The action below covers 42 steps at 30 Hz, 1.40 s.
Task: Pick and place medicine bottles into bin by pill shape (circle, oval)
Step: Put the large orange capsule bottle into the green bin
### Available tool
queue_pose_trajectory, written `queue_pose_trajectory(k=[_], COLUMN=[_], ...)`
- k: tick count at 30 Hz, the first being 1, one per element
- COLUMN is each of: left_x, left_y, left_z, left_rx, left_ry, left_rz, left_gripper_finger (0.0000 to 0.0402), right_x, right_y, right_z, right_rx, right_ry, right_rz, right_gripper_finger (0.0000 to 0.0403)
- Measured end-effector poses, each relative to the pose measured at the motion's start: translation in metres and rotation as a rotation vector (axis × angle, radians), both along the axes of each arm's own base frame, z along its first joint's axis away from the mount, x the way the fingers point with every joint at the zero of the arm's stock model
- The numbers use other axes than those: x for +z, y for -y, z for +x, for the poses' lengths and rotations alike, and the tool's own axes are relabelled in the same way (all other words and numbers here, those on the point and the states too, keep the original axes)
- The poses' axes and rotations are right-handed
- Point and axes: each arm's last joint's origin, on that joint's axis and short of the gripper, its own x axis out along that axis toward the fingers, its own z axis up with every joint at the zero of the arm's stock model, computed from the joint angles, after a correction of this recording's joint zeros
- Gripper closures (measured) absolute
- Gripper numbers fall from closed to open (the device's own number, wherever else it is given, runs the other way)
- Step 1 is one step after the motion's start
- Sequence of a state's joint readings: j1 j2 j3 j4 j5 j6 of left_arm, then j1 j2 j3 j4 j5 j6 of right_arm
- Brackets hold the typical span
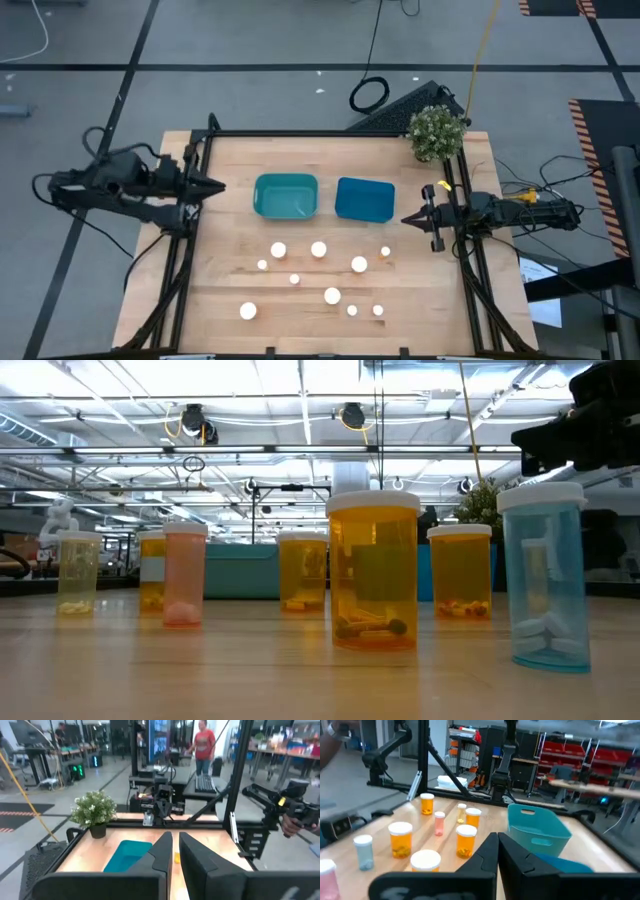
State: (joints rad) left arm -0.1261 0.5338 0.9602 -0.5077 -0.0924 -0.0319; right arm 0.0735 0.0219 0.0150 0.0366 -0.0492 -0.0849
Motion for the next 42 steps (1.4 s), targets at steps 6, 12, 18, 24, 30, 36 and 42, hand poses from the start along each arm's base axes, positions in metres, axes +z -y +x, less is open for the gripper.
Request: queue_pose_trajectory(k=[6, 12, 18, 24, 30, 36, 42], left_x=[0.041, 0.037, 0.012, -0.002, -0.007, -0.013, -0.026], left_y=[0.002, 0.006, 0.009, 0.011, 0.011, 0.016, 0.028], left_z=[0.016, 0.044, 0.075, 0.096, 0.104, 0.11, 0.119], left_rx=[-0.006, -0.005, 0.022, 0.045, 0.055, 0.046, 0.011], left_ry=[-0.137, -0.284, -0.401, -0.402, -0.427, -0.474, -0.517], left_rz=[0.032, 0.032, 0.075, 0.108, 0.1, 0.089, 0.088], left_gripper_finger=[0.0364, 0.0364, 0.0364, 0.0364, 0.0364, 0.0364, 0.0364], right_x=[0.0, 0.0, -0.001, 0.053, 0.116, 0.16, 0.157], right_y=[0.0, 0.001, 0.001, 0.002, 0.003, 0.001, 0.0], right_z=[0.0, 0.0, 0.001, -0.001, 0.007, 0.033, 0.067], right_rx=[0.001, -0.023, -0.031, -0.077, -0.147, -0.164, -0.218], right_ry=[-0.015, -0.032, -0.067, -0.058, -0.196, -0.33, -0.396], right_rz=[0.114, 0.247, 0.259, 0.208, 0.172, 0.15, 0.131], right_gripper_finger=[0.0403, 0.0403, 0.0403, 0.0403, 0.0403, 0.0403, 0.0403])
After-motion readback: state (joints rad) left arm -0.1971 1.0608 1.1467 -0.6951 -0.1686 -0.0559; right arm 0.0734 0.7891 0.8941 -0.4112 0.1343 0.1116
